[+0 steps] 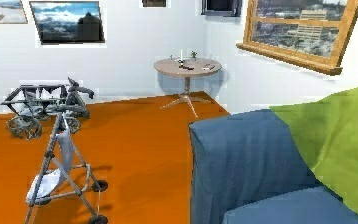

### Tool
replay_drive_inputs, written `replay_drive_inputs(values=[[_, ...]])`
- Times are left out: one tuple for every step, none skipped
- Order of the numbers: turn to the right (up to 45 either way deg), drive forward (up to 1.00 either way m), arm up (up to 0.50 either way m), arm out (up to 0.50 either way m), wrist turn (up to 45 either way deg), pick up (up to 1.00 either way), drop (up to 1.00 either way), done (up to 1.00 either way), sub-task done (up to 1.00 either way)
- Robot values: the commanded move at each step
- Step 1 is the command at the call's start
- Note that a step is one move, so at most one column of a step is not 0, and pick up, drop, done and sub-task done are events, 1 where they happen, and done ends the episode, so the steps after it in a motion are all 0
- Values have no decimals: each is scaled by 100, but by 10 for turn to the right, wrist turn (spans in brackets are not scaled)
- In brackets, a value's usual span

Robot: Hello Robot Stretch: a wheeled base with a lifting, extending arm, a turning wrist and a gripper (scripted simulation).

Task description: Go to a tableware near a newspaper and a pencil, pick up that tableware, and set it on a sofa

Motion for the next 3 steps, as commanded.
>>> replay_drive_inputs(values=[[0,0,0,0,0,0,100,0,0],[0,0,0,-10,0,0,0,0,0],[0,0,0,0,0,0,0,100,0]])
